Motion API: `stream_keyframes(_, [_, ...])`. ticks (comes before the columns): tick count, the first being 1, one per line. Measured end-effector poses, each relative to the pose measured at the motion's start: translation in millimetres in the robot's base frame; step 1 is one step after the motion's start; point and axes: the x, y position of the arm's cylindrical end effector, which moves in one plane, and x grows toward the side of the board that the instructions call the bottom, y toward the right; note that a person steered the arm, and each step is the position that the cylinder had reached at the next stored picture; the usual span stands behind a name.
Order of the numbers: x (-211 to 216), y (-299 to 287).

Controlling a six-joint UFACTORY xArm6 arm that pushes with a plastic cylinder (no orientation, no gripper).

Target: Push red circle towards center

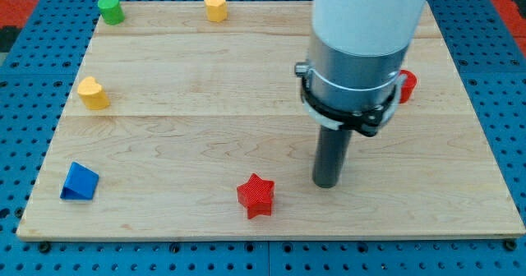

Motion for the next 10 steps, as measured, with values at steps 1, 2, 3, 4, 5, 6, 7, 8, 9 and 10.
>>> stream_keyframes(1, [-33.7,17.5])
stream_keyframes(2, [-63.0,39.6])
stream_keyframes(3, [-88.5,53.4])
stream_keyframes(4, [-83.0,139.0])
stream_keyframes(5, [-129.6,172.0])
stream_keyframes(6, [-156.8,172.0])
stream_keyframes(7, [-156.8,172.7])
stream_keyframes(8, [-156.8,173.6])
stream_keyframes(9, [-156.8,174.9])
stream_keyframes(10, [-156.8,175.3])
